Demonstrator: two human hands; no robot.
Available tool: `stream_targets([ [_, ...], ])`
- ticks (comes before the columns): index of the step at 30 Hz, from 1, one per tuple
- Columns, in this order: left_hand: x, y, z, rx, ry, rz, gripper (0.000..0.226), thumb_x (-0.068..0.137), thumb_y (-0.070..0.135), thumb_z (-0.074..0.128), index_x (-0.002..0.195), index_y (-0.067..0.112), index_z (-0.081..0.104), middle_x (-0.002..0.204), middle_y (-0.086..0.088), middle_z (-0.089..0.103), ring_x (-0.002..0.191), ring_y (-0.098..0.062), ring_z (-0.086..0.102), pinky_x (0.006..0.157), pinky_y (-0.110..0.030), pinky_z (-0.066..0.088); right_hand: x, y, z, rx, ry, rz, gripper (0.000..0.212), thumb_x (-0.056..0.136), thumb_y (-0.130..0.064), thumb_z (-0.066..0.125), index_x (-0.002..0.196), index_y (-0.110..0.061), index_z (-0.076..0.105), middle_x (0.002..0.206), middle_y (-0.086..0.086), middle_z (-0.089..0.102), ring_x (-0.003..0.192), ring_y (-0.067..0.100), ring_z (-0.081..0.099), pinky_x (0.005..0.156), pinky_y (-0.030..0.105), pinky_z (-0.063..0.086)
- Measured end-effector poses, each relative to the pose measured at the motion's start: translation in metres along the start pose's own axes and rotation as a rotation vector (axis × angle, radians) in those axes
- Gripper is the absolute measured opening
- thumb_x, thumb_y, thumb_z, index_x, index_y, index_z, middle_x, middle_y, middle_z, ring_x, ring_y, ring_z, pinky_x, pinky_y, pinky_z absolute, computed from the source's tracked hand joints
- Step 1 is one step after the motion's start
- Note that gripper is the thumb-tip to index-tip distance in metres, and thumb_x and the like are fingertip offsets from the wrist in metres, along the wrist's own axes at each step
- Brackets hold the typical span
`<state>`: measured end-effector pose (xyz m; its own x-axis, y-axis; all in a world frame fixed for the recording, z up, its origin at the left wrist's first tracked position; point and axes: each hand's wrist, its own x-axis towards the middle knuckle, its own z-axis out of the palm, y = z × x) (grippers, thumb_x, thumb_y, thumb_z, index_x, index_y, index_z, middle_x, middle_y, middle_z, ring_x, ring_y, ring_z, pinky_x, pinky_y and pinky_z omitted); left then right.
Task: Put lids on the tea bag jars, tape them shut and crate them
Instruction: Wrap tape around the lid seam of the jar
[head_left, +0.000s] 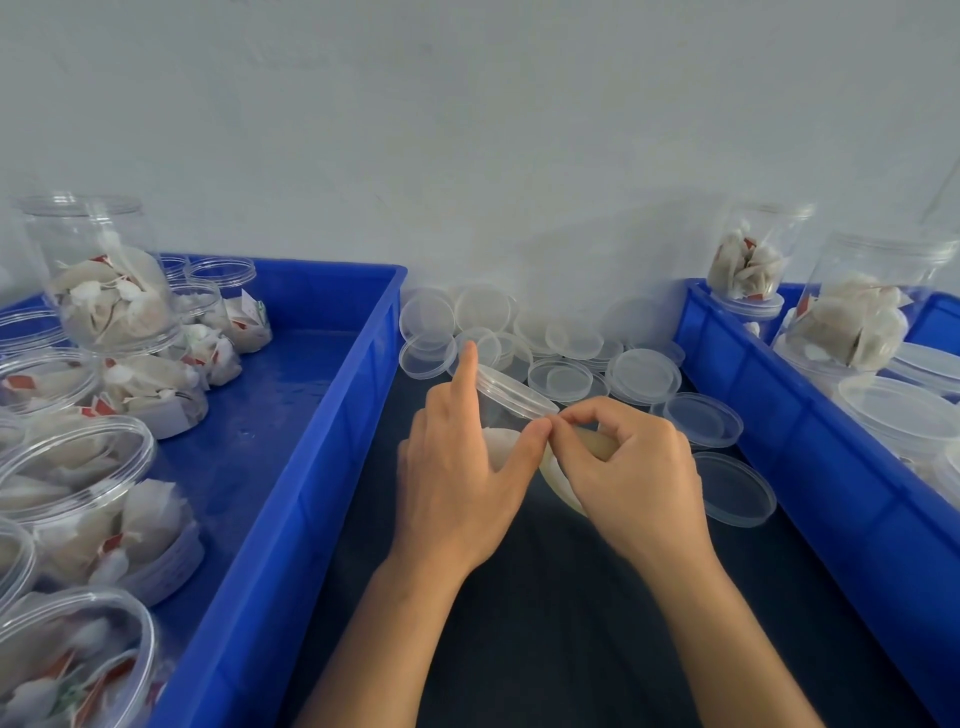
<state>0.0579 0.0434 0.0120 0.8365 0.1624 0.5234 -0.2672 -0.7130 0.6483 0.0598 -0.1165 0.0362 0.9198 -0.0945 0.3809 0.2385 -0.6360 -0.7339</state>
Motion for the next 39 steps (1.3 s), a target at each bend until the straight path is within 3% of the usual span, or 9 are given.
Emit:
stream_targets([
  [6, 0.000, 0.000, 0.001, 0.022, 0.013, 0.004, 0.089, 0.096, 0.082, 0.040, 0.167, 0.041, 0.005, 0.148, 0.008, 0.047, 0.132, -0.013, 0.049, 0.105, -0.050, 0.051, -0.001, 0.000, 0.003, -0.026, 0.037, -0.014, 0.019, 0.089, -0.067, 0.064, 0.088, -0.049, 0.069, 0.076, -0.032, 0.068, 0.081, -0.003, 0.064, 0.068, 0.041, 0.059],
  [12, -0.001, 0.002, 0.001, 0.033, 0.048, -0.035, 0.086, 0.092, 0.080, 0.041, 0.163, 0.037, 0.019, 0.147, 0.006, 0.051, 0.126, -0.016, 0.056, 0.098, -0.050, 0.055, -0.002, -0.003, 0.004, -0.057, 0.013, -0.026, 0.019, 0.094, -0.062, 0.063, 0.091, -0.045, 0.070, 0.076, -0.031, 0.067, 0.072, 0.006, 0.065, 0.070, 0.042, 0.058],
  [16, 0.000, -0.001, 0.003, -0.008, 0.103, -0.098, 0.083, 0.088, 0.077, 0.042, 0.159, 0.036, 0.028, 0.149, 0.008, 0.053, 0.126, -0.013, 0.056, 0.094, -0.034, 0.051, -0.005, -0.008, 0.005, -0.084, -0.025, -0.057, 0.018, 0.100, -0.044, 0.049, 0.099, -0.043, 0.067, 0.070, -0.017, 0.068, 0.070, 0.012, 0.063, 0.070, 0.043, 0.056],
  [23, 0.003, -0.005, 0.001, -0.147, 0.118, -0.204, 0.076, 0.080, 0.079, 0.045, 0.148, 0.044, 0.039, 0.112, 0.022, 0.057, 0.103, -0.002, 0.058, 0.075, -0.021, 0.045, -0.009, -0.012, 0.005, -0.300, -0.011, -0.224, 0.015, 0.104, -0.035, 0.044, 0.111, -0.038, 0.057, 0.057, -0.016, 0.049, 0.056, 0.015, 0.058, 0.057, 0.040, 0.052],
  [27, 0.004, -0.003, -0.001, -0.166, 0.063, -0.211, 0.069, 0.079, 0.082, 0.044, 0.141, 0.050, 0.039, 0.108, 0.023, 0.058, 0.101, -0.003, 0.063, 0.085, -0.037, 0.057, -0.005, -0.010, 0.003, -0.376, 0.027, -0.240, 0.020, 0.103, -0.038, 0.041, 0.113, -0.031, 0.056, 0.057, -0.015, 0.050, 0.052, 0.010, 0.053, 0.050, 0.030, 0.037],
  [31, 0.006, -0.006, -0.003, -0.201, 0.029, -0.219, 0.065, 0.080, 0.082, 0.046, 0.137, 0.052, 0.041, 0.109, 0.023, 0.062, 0.101, -0.003, 0.065, 0.089, -0.041, 0.059, -0.004, -0.008, 0.001, -0.419, 0.014, -0.244, 0.024, 0.102, -0.040, 0.039, 0.114, -0.029, 0.057, 0.057, -0.014, 0.050, 0.051, 0.009, 0.051, 0.049, 0.029, 0.031],
  [39, 0.005, -0.005, -0.004, -0.339, 0.001, -0.260, 0.059, 0.078, 0.076, 0.053, 0.132, 0.053, 0.052, 0.107, 0.025, 0.068, 0.098, 0.005, 0.067, 0.092, -0.043, 0.060, -0.002, -0.009, 0.001, -0.465, -0.025, -0.217, 0.015, 0.103, -0.035, 0.040, 0.103, -0.029, 0.054, 0.058, -0.009, 0.054, 0.054, 0.013, 0.055, 0.050, 0.031, 0.041],
])
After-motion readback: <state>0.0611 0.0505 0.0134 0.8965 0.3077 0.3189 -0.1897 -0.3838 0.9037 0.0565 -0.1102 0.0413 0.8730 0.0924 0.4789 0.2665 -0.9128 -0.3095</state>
